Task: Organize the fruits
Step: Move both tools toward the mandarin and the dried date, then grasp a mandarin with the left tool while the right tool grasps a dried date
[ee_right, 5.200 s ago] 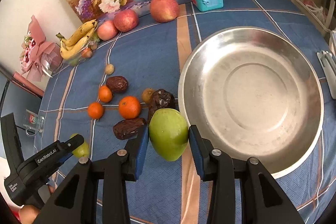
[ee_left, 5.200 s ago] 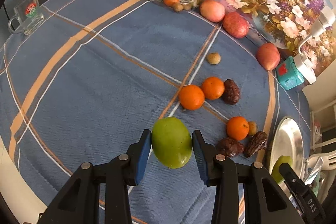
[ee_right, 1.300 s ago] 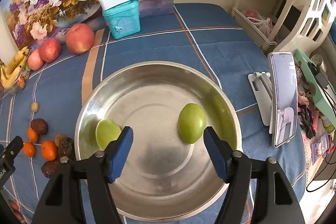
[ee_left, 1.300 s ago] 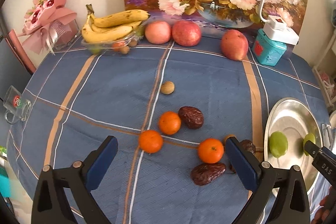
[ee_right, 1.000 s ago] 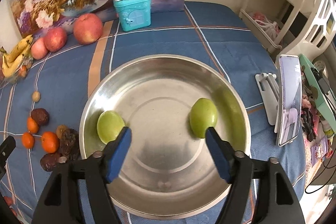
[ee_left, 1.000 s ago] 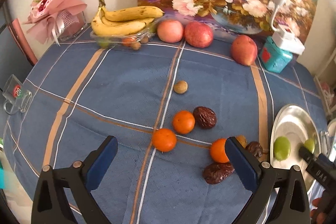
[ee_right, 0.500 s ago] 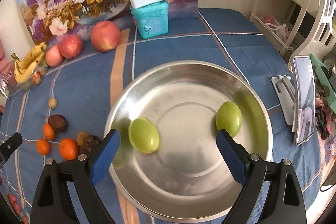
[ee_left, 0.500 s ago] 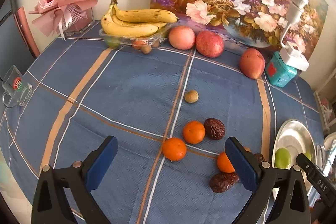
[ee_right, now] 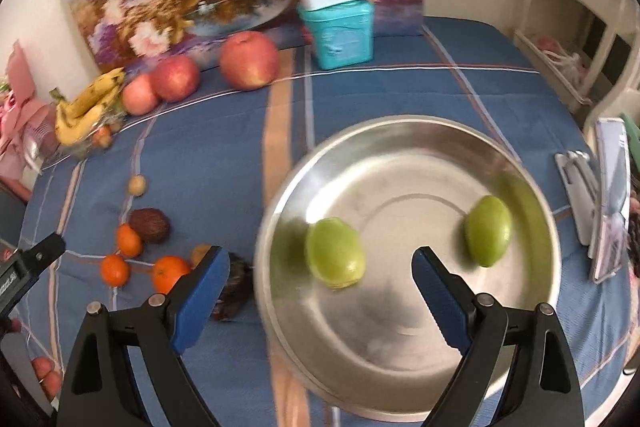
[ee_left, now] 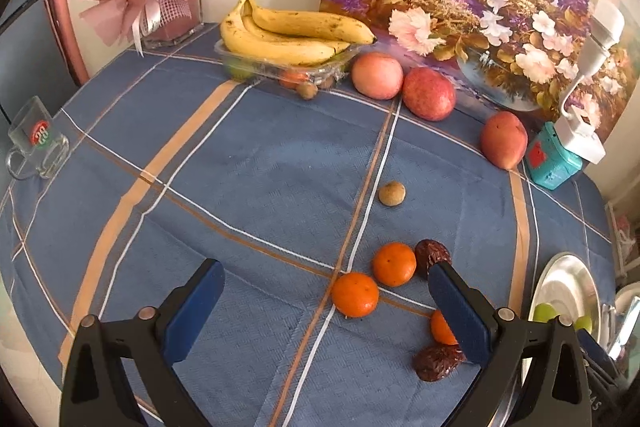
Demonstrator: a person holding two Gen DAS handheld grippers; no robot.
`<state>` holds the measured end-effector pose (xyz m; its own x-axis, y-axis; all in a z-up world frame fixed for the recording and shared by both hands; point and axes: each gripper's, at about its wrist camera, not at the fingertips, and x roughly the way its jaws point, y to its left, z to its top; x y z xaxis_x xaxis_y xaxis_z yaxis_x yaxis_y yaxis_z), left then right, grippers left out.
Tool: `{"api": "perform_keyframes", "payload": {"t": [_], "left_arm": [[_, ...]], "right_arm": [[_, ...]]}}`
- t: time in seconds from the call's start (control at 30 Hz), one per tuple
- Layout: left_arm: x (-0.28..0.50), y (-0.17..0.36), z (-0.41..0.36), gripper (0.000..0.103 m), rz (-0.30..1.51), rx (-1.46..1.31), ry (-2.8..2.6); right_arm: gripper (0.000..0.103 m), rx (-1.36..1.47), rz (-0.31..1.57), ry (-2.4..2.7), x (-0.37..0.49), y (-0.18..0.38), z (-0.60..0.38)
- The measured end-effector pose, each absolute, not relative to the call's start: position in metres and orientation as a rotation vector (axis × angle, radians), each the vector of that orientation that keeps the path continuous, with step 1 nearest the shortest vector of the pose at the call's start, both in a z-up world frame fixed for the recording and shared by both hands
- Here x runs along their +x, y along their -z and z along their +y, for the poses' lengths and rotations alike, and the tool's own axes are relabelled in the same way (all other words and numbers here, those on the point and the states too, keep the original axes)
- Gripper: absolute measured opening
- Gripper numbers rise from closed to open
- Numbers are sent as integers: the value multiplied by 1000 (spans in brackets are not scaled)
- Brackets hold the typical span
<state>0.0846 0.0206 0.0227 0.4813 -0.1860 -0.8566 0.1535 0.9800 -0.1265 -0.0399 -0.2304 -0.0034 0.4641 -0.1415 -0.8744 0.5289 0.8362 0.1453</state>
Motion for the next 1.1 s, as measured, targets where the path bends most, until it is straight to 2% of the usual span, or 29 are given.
{"api": "perform_keyframes", "payload": {"t": [0.33, 0.43, 0.5, 0.57, 0.63, 0.67, 0.7, 0.87, 1.1], "left_arm": [[92, -10, 13, 103, 1107, 14, 250], [94, -4, 11, 103, 1129, 8, 270], [96, -1, 10, 102, 1138, 7, 272], [97, 4, 9, 102, 1154, 2, 275], [98, 8, 8, 101, 1172, -2, 281], [99, 10, 8, 99, 1179, -2, 284], [99, 12, 7, 97, 1186, -2, 285], [101, 21, 5, 94, 1220, -9, 290], [105, 33, 4, 84, 1267, -42, 296]], "right_arm": [[92, 375, 970, 359, -24, -1, -204], [83, 377, 956, 337, -22, -3, -202], [68, 375, 955, 323, -20, -3, -201], [66, 367, 964, 313, -18, 0, -198], [59, 366, 982, 299, -16, 5, -194], [51, 366, 989, 289, -15, 7, -193], [49, 365, 999, 278, -13, 10, -190], [46, 358, 1051, 240, -7, 22, -181], [46, 349, 1095, 232, -4, 34, -180]]}}
